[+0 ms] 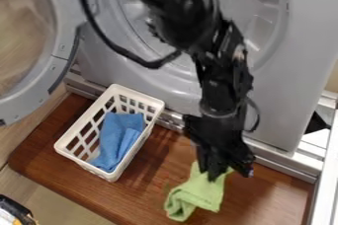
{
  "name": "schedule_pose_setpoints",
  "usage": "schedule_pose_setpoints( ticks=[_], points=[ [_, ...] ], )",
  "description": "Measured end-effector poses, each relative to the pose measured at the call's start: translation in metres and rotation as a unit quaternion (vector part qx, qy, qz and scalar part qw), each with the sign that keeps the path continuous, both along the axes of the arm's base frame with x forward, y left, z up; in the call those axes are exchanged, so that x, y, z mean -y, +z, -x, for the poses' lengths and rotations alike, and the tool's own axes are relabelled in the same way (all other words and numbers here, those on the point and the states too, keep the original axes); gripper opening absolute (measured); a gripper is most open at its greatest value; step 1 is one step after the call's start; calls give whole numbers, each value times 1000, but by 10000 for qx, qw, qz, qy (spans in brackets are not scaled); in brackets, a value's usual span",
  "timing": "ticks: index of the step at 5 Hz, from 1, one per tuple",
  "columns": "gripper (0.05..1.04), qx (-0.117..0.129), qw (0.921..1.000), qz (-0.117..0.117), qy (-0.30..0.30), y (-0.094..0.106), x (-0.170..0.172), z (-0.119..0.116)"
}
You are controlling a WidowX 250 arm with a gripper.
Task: Take the green hand towel out of the basket and put it on the right side of the table.
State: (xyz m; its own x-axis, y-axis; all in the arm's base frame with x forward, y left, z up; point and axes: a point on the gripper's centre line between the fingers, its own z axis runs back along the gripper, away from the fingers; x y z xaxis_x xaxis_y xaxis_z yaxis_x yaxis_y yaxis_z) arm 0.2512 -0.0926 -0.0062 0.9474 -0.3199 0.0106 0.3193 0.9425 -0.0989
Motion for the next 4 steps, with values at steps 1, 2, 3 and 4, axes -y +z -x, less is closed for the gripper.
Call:
schedule_pose_setpoints(
  ticks=[1, 2, 3, 4],
  points=[
    [73, -85, 9999, -22, -89, -27, 3, -5],
    [73, -160, 9998, -27, -135, -46, 3, -6],
    [102, -186, 9993, 175, -264, -59, 10, -5],
    [277, -338, 9986, 223, -337, -66, 12, -7]
  ],
)
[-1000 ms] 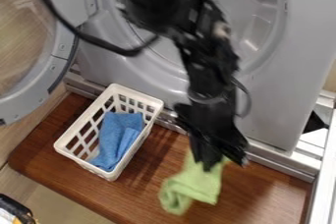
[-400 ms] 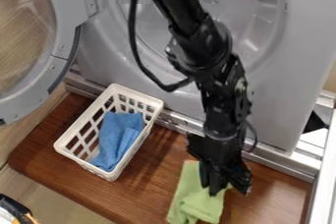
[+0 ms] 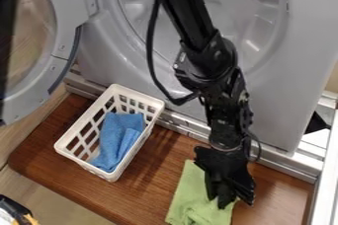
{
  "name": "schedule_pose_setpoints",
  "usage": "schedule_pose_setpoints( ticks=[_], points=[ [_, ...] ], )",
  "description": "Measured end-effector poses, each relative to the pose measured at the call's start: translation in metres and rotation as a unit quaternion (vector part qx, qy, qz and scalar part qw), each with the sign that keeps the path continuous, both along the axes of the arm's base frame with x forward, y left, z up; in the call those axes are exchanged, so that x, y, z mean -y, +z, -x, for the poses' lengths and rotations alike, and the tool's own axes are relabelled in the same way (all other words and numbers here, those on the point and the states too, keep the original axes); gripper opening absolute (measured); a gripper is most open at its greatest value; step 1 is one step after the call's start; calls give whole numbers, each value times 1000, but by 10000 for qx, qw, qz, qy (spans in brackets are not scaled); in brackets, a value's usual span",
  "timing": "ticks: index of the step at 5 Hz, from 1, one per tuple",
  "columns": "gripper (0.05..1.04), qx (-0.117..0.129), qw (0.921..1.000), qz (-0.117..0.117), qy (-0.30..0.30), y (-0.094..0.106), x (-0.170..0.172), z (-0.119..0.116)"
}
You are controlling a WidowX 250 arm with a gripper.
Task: Take the green hand towel out of the basket and put it on the right side of the table.
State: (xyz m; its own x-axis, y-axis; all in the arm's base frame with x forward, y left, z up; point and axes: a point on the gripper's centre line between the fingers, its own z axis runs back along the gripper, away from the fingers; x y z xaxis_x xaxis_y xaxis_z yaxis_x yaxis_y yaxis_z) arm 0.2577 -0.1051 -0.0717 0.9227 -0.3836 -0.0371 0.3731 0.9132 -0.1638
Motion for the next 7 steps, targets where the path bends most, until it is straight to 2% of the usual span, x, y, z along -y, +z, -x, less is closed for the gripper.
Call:
schedule_pose_setpoints(
  ticks=[2, 3, 5, 6, 7],
  points=[
    [867, -111, 9999, -83, 37, 0, -2, 3],
    [1014, -54, 9999, -117, -6, 9, -3, 1],
    [1003, -45, 9990, -312, -307, 37, -1, -1],
    [1001, 280, 9984, -379, -328, 79, -7, 1],
    [1001, 568, 9972, -395, -297, 108, -17, 9]
  ],
)
